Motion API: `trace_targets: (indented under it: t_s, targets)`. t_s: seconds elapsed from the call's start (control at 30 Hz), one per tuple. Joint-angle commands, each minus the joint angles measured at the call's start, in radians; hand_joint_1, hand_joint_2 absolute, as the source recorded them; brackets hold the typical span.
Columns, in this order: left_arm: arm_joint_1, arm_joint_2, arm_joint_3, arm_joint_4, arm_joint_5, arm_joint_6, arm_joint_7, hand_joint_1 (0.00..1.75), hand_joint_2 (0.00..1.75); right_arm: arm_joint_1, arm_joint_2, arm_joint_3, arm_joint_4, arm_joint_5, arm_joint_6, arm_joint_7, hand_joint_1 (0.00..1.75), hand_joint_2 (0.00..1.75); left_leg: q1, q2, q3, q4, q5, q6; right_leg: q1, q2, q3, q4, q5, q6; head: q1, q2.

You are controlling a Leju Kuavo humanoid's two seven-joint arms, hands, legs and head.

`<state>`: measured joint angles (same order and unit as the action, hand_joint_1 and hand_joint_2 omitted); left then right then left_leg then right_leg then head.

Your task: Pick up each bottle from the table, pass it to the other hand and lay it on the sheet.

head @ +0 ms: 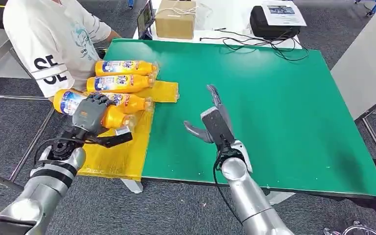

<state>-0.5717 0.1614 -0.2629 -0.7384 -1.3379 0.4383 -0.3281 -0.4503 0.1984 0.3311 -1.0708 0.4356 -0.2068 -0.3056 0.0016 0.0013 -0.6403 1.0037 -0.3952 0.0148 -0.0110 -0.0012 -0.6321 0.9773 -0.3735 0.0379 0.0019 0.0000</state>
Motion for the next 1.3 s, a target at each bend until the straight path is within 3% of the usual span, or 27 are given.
trace_targets:
  t_s: [0.03, 0.37, 0.67, 0.7, 0.73, 0.77, 1.3]
  targets:
    - [-0.170, 0.053, -0.199, 0.294, -0.060, -0.124, -0.023, 1.75, 1.75, -0.070, -0.028, 0.032, 0.071, -0.012, 0.016, 0.001, 0.00, 1.75, 0.001, -0.001, 0.001, 0.001, -0.001, 0.000, 0.001, -0.001, 0.002, 0.000, -0.001, -0.001, 0.000, 0.000]
    - [-0.223, 0.044, -0.238, 0.404, 0.005, -0.341, -0.113, 1.75, 1.75, -0.100, -0.031, 0.067, 0.102, -0.014, 0.030, 0.014, 0.00, 1.75, 0.001, 0.000, 0.004, 0.001, -0.003, -0.001, 0.001, 0.000, 0.005, 0.001, -0.002, -0.001, 0.000, 0.000]
    - [-0.218, 0.043, -0.232, 0.424, 0.062, -0.401, -0.116, 1.75, 1.75, -0.119, -0.023, 0.091, 0.128, -0.019, 0.032, 0.018, 0.00, 1.75, 0.001, 0.001, 0.005, 0.000, -0.003, -0.001, 0.001, 0.001, 0.005, 0.000, -0.002, -0.001, 0.000, 0.000]
    - [-0.215, 0.041, -0.227, 0.423, 0.072, -0.395, -0.110, 1.64, 1.75, -0.121, -0.024, 0.095, 0.131, -0.021, 0.033, 0.020, 0.00, 1.75, 0.000, 0.001, 0.003, 0.000, -0.002, -0.001, 0.000, 0.001, 0.004, 0.000, -0.001, -0.001, 0.000, 0.000]
    - [-0.213, 0.040, -0.227, 0.422, 0.078, -0.388, -0.104, 0.10, 1.75, -0.125, -0.023, 0.099, 0.137, -0.020, 0.033, 0.022, 0.00, 1.75, 0.001, 0.000, 0.005, 0.000, -0.003, -0.001, 0.001, 0.001, 0.006, 0.001, -0.003, -0.001, 0.000, 0.000]
    - [-0.211, 0.038, -0.224, 0.422, 0.087, -0.382, -0.103, 0.00, 1.75, -0.130, -0.023, 0.102, 0.143, -0.022, 0.035, 0.024, 0.00, 1.75, 0.000, 0.001, 0.004, 0.000, -0.002, -0.001, 0.000, 0.001, 0.004, 0.000, -0.002, -0.001, 0.000, 0.000]
    - [-0.210, 0.034, -0.241, 0.414, 0.094, -0.342, -0.106, 0.00, 1.75, -0.147, -0.025, 0.111, 0.160, -0.027, 0.040, 0.023, 0.00, 1.75, 0.000, 0.000, 0.004, 0.000, -0.002, -0.001, 0.000, 0.001, 0.004, 0.000, -0.002, -0.001, 0.000, 0.000]
